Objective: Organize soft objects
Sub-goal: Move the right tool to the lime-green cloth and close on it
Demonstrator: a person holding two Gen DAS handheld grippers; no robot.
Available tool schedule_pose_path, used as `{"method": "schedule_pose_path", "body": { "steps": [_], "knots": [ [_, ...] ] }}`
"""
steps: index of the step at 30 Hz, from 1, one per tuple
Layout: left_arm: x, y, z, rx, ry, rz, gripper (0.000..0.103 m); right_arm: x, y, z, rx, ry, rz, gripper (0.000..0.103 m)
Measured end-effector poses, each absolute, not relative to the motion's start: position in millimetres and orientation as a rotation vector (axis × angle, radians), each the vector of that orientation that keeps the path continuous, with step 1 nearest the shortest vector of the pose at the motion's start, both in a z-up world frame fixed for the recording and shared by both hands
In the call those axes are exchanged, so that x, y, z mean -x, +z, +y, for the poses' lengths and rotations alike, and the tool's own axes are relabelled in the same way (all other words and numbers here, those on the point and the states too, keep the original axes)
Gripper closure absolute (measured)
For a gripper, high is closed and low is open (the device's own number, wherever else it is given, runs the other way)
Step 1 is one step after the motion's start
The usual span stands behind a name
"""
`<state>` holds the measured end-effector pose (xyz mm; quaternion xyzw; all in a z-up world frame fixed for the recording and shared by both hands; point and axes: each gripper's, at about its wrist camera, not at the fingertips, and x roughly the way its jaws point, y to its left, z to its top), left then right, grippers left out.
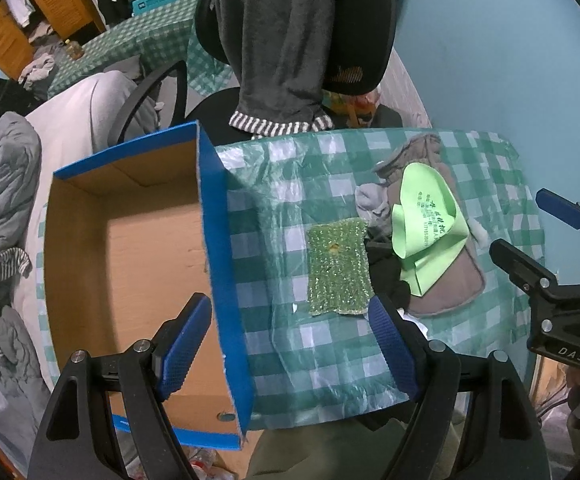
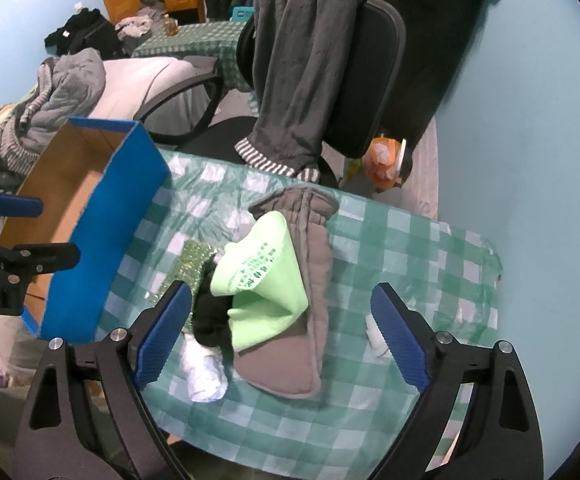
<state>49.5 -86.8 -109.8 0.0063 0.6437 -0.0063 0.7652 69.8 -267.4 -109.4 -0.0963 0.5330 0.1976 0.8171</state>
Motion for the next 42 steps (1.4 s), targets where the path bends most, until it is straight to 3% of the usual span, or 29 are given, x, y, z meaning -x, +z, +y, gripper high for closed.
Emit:
{"method": "schedule_pose_path", "body": {
  "steps": [29, 38, 42],
  "knots": [
    [-77.6, -175.1, -103.5, 0.005, -0.02, 1.502, 0.021, -101.8, -177.2, -240.2, 0.36, 0.551, 1.183, 0.019],
    [-76.9, -181.8, -101.6, 0.005, -0.013, 1.516, 0.021, -96.5, -199.0, -232.2, 0.407, 0.567, 1.226, 0.035],
    [-76.4, -183.7, -102.7, 0.002, -0.018, 1.522, 0.021, -99.5, -207.7, -239.7, 0.377, 0.562, 1.277, 0.059]
  ]
}}
